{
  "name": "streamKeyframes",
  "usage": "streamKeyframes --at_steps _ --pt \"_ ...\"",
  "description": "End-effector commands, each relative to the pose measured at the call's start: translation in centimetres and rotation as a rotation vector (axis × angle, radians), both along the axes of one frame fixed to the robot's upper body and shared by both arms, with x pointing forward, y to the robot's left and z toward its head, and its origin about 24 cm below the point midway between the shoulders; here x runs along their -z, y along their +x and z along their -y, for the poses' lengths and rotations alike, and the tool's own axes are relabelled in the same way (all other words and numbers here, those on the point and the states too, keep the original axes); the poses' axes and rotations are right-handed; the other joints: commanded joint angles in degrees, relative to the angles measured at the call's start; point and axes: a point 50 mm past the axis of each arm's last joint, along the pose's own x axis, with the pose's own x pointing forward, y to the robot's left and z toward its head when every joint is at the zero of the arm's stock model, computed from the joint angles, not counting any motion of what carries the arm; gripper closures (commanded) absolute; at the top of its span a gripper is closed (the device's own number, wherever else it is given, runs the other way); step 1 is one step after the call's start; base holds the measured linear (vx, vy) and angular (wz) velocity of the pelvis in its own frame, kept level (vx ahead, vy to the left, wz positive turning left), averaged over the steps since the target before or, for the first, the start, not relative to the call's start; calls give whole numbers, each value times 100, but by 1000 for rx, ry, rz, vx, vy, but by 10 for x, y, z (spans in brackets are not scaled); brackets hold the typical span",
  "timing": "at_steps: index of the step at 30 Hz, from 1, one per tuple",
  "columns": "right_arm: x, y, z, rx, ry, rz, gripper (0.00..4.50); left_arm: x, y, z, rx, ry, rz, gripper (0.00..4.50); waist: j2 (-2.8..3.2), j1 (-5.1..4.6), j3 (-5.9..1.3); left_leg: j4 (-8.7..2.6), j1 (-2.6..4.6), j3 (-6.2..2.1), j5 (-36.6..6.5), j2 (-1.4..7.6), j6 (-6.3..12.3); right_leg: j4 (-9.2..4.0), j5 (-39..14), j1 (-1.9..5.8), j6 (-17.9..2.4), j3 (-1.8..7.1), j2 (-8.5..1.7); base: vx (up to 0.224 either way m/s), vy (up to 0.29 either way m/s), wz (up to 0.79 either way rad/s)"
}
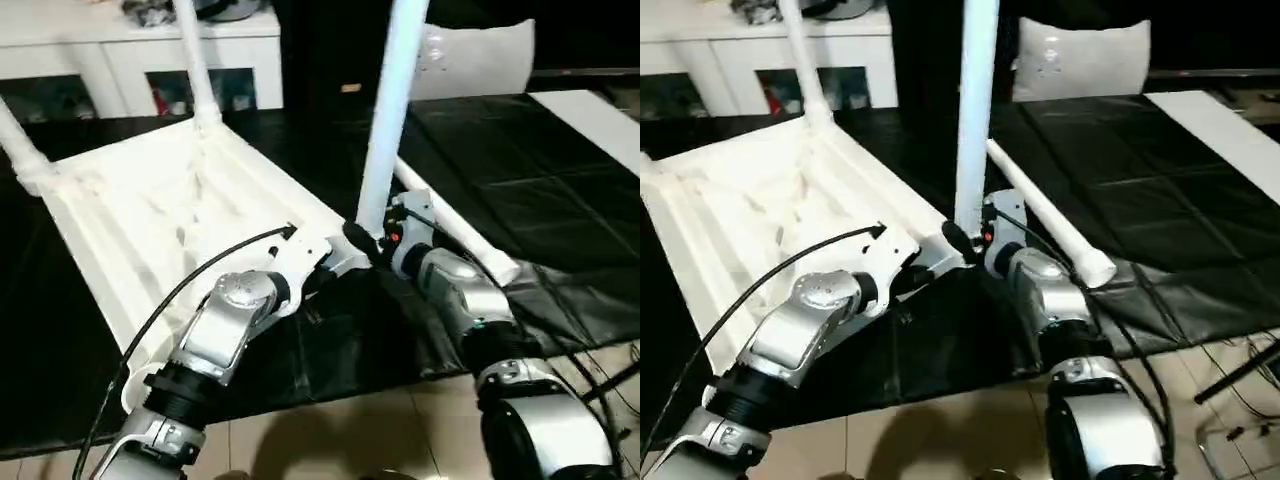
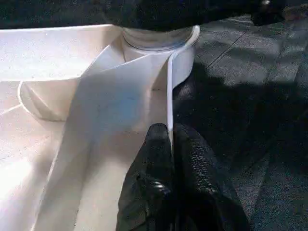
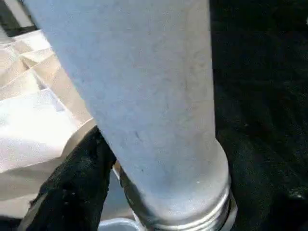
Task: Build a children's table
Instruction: Rotate leg to tighten
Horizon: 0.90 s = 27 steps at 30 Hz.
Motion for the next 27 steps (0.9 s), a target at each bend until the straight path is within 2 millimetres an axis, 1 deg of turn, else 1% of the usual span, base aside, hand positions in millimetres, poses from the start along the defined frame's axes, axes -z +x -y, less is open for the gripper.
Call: streamKeyframes --at_steps 1,2,3,4,5,6,7,8,9,10,11,12,13,14,15,16,17,19,21,22,23,25,27 --pt "6 -7 -11 -84 11 -9 65 -19 7 8 44 -19 106 450 -22 53 -386 -326 -15 -14 -668 122 458 -484 -879 365 -1143 314 -403 0 0 0" --pt "2 -8 3 -103 9 39 55 -17 10 1 47 4 115 450 -16 69 -384 -325 -2 -12 -742 117 443 -507 -1036 360 -1106 313 -409 0 0 0" --pt "2 -8 3 -103 9 39 44 -17 10 1 47 4 115 450 -24 90 -383 -323 2 -2 -772 117 439 -509 -1085 361 -1034 325 -398 0 0 0" --pt "0 -10 11 -121 11 64 35 -16 12 -3 53 11 118 450 -25 104 -387 -327 -4 -16 -745 122 436 -500 -1062 370 -1025 319 -403 0 0 0" --pt "-4 -13 21 -163 8 98 22 -14 13 -7 66 19 118 450 2 124 -386 -322 -8 -14 -722 108 465 -508 -1029 374 -989 318 -396 0 0 0" --pt "-4 -13 22 -168 6 100 17 -14 14 -8 67 20 117 450 -24 119 -388 -321 -20 -16 -737 112 476 -499 -1000 385 -971 317 -392 0 0 0" --pt "-6 -17 31 -210 -22 121 10 -13 14 -10 89 33 118 450 -24 112 -390 -322 -34 -21 -731 107 475 -493 -998 397 -980 310 -392 0 0 0" --pt "-6 -17 31 -210 -22 121 4 -13 14 -10 89 33 118 450 -28 124 -386 -314 -20 -13 -765 106 487 -520 -1094 382 -937 311 -400 0 0 0" --pt "-8 -22 43 -261 -50 134 4 -11 13 -13 132 53 111 450 -34 120 -384 -316 -30 -21 -742 99 501 -525 -1149 390 -936 301 -393 0 0 0" --pt "-8 -22 43 -261 -50 134 4 -11 13 -13 132 53 111 450 -33 135 -390 -310 -15 -17 -733 106 511 -526 -1146 381 -925 306 -393 0 0 0" --pt "-10 -25 52 -293 -77 148 4 -9 10 -15 188 70 101 450 -2 140 -392 -313 -12 -27 -706 124 526 -516 -1064 373 -961 311 -396 0 0 0" --pt "-12 -26 58 -311 -95 154 4 -8 8 -16 226 84 96 450 13 151 -397 -306 -5 -21 -704 124 525 -510 -1029 366 -989 312 -393 0 0 0" --pt "-13 -27 61 -324 -109 159 4 -7 6 -17 256 95 93 450 4 163 -406 -305 -3 -20 -673 130 531 -487 -917 367 -1051 314 -389 0 0 0" --pt "-14 -29 65 -350 -125 162 4 -5 3 -18 297 107 88 450 -2 186 -400 -304 0 -20 -691 129 542 -489 -891 364 -1089 310 -388 0 0 0" --pt "-15 -30 67 -381 -139 166 4 -4 0 -19 336 111 82 450 49 215 -396 -304 6 -23 -712 130 541 -483 -887 358 -1120 313 -396 0 0 0" --pt "-17 -32 69 -408 -152 170 4 -4 -2 -20 375 114 76 450 33 204 -394 -307 8 -13 -736 133 528 -492 -888 358 -1120 312 -388 0 0 0" --pt "-19 -33 71 -435 -167 174 4 -3 -6 -21 420 117 69 450 19 229 -396 -309 13 -18 -794 133 524 -498 -960 361 -1122 308 -398 0 0 0" --pt "-20 -34 72 -480 -192 178 4 -2 -10 -22 479 126 60 450 23 247 -395 -314 25 -15 -780 146 508 -485 -897 348 -1158 314 -393 0 0 0" --pt "-21 -37 72 -545 -224 176 4 -1 -13 -24 531 142 54 450 36 290 -393 -318 42 -16 -835 164 482 -468 -846 337 -1199 313 -387 0 0 0" --pt "-21 -39 71 -602 -254 171 4 1 -15 -26 578 159 48 450 25 305 -394 -315 40 -15 -859 163 482 -470 -857 340 -1197 311 -386 0 0 0" --pt "-21 -40 71 -618 -263 169 4 1 -16 -26 594 165 47 450 22 328 -389 -318 45 -9 -896 164 467 -466 -883 336 -1184 314 -387 0 0 0" --pt "-20 -41 71 -648 -267 157 40 2 -18 -27 610 172 39 450 29 346 -387 -325 47 -13 -919 173 443 -460 -888 337 -1189 318 -396 0 0 0" --pt "-18 -43 69 -702 -269 133 47 4 -21 -30 661 188 17 450 29 366 -385 -330 38 -19 -960 169 410 -469 -987 349 -1156 314 -406 0 0 0"
